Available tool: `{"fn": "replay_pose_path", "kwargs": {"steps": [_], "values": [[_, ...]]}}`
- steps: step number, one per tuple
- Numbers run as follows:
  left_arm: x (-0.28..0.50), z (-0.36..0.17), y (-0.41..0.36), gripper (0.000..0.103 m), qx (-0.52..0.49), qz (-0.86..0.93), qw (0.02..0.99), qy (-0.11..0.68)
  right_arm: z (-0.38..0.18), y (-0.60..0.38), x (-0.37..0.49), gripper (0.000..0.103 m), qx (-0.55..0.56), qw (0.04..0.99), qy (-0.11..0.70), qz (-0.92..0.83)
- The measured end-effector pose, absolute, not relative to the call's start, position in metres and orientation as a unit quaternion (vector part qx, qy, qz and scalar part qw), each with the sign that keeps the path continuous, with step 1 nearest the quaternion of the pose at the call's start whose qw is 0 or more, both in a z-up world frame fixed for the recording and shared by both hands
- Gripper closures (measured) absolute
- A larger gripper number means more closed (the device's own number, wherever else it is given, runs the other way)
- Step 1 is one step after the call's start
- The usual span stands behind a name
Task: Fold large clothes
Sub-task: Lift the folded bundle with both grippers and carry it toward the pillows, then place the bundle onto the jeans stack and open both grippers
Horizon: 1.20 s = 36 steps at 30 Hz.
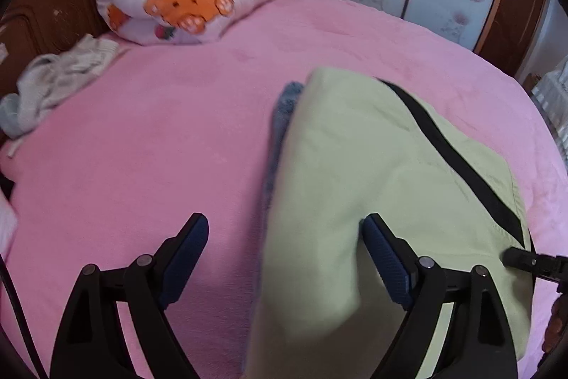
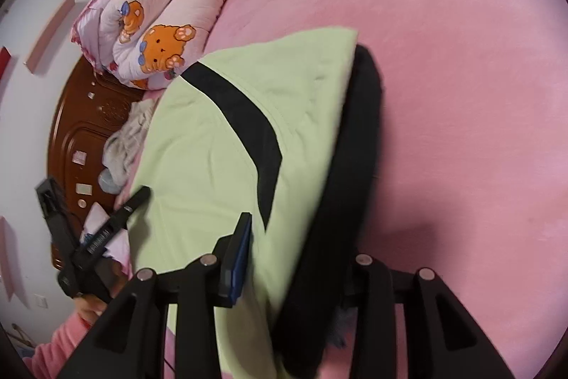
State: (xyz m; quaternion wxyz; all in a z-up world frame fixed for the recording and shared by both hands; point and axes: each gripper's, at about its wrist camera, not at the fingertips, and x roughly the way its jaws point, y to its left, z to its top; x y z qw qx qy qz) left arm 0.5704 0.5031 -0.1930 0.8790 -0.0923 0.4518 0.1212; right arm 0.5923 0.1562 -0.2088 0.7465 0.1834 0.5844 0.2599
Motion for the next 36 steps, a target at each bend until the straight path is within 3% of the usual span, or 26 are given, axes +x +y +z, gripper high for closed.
{"fn": "replay_pose_path", "kwargs": {"steps": [9,18,23,26,36], "values": [[0.479,-0.129,0.477,0.015,-0.087,0.171,0.877,0.441,-0.171,0.098,0.501,0.066,0.121,0.794,0.579,0.141],[0.329,-0.111,0.400,0.015,-0.064,0.139,0.856,0.495,-0.175,0.020,0.319,0.050,0.119,0.747,0.653,0.030],[0.255,-0.109,0.359,0.015,-0.085,0.092,0.844,0.522,-0.161,-0.037,0.213,0.044,0.139,0.748,0.647,-0.053],[0.216,-0.105,0.336,0.015,-0.103,0.060,0.836,0.536,-0.158,-0.075,0.157,0.036,0.181,0.740,0.640,-0.102],[0.102,-0.092,0.197,0.015,-0.041,0.007,0.825,0.563,-0.150,-0.161,0.050,0.025,0.184,0.716,0.669,-0.084]]}}
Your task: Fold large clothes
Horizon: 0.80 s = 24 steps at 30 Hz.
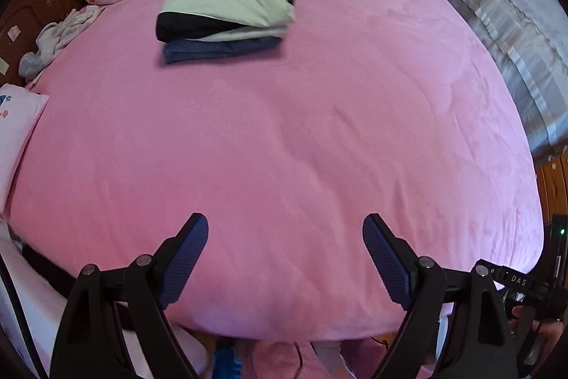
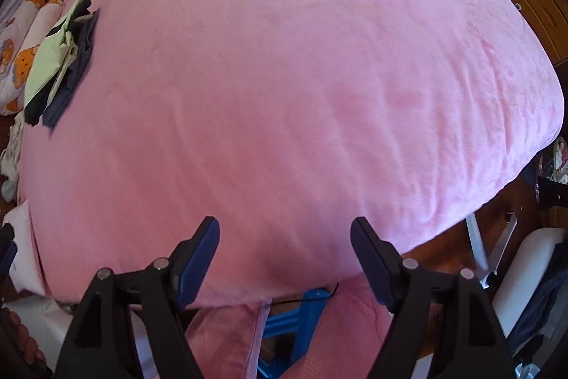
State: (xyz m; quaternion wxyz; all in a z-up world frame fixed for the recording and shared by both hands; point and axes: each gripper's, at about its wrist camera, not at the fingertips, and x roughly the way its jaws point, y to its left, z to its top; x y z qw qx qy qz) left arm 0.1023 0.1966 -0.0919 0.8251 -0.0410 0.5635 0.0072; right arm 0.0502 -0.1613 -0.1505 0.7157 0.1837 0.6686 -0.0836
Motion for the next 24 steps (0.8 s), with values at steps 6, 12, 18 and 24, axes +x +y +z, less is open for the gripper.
{"fn": "replay_pose_path", "kwargs": {"steps": [6,12,18,24], "values": [[0.033,-0.078,0.096,0.015,-0.058,0.032,0.813,0.578,-0.105,-0.210,0.013,0.025,0.113,0.740,0.663,-0.006],[-0.007,-0.047,0.019,0.015,-0.022,0.004,0.820,0.572,-0.048,-0.258,-0.015,0.020,0.103,0.767,0.633,0.018],[-0.023,-0.004,-0.017,0.015,-0.001,-0.002,0.833,0.554,-0.008,-0.270,-0.037,0.020,0.136,0.785,0.604,0.033],[-0.022,0.016,-0.012,0.010,-0.016,0.011,0.844,0.536,0.004,-0.249,-0.048,0.019,0.107,0.797,0.593,0.047]]}}
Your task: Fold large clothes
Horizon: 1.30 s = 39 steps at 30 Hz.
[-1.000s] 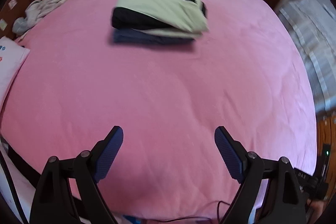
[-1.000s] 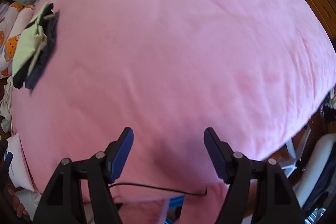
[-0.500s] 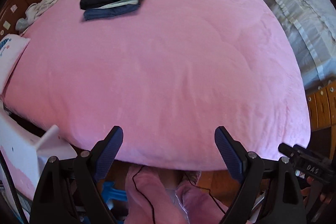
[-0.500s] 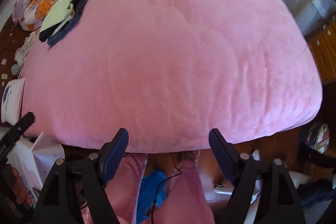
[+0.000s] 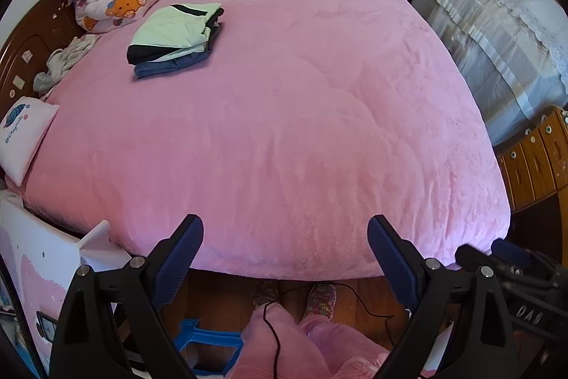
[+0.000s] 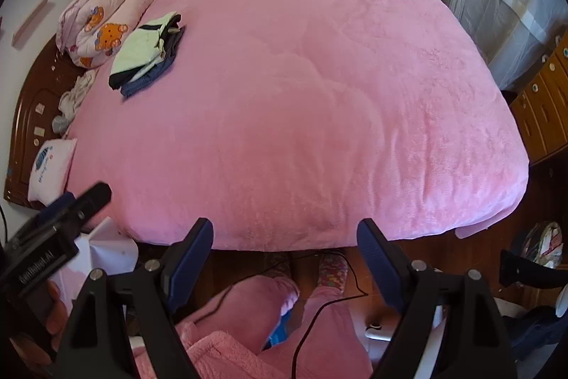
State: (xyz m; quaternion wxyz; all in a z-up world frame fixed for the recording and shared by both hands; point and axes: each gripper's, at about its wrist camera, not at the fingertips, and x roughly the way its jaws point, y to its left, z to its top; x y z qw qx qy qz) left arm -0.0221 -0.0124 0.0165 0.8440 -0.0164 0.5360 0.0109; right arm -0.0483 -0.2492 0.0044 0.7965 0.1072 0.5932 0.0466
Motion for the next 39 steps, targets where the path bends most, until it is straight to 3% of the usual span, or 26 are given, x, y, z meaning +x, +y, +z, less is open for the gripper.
{"fn": "replay_pose_path", "kwargs": {"steps": [5,15,39], "values": [[-0.020,0.017,-0.013,0.007,-0.013,0.011,0.842,0.539,0.003,-0.236,-0.042,0.019,0.096,0.795,0.596,0.056],[-0.013,0.030,0.002,0.000,-0.013,0.015,0.852,0.523,0.021,-0.223,-0.033,0.000,0.080,0.820,0.565,0.038],[-0.011,0.030,-0.004,0.000,0.002,-0.001,0.853,0.523,0.027,-0.206,-0.029,0.000,0.044,0.825,0.563,0.029]]}}
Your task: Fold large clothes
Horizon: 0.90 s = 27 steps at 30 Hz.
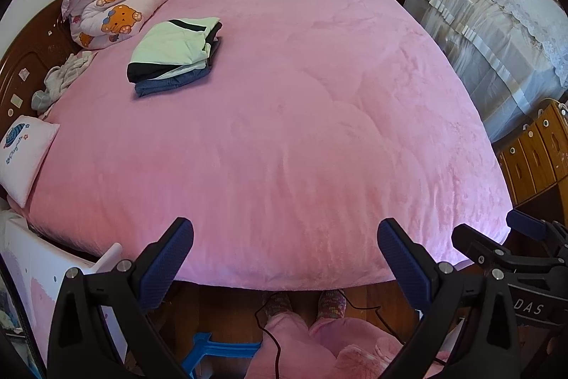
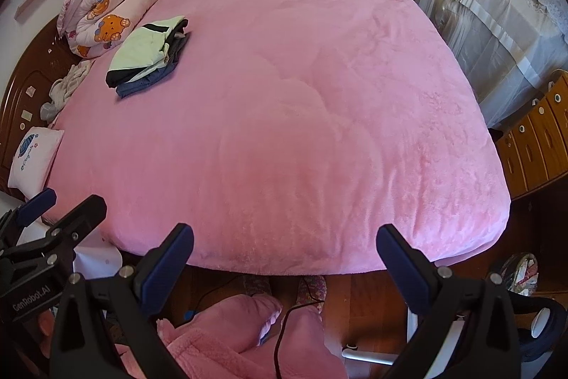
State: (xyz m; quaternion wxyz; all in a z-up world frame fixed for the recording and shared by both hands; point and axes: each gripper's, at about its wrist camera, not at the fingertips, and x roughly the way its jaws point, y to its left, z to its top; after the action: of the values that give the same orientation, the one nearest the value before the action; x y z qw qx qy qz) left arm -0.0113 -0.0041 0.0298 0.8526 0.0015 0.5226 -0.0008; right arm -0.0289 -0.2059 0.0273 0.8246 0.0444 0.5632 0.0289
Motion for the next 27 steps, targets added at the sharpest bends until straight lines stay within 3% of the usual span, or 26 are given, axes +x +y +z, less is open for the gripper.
{"fn": "replay_pose_path", "kwargs": {"steps": [27], "values": [[0.000,0.028,-0.002,0.000,0.004,-0.014,0.853,0.521,0.027,-0.210,-0.020,0.000,0.052,0.824,0.564,0.004]]}}
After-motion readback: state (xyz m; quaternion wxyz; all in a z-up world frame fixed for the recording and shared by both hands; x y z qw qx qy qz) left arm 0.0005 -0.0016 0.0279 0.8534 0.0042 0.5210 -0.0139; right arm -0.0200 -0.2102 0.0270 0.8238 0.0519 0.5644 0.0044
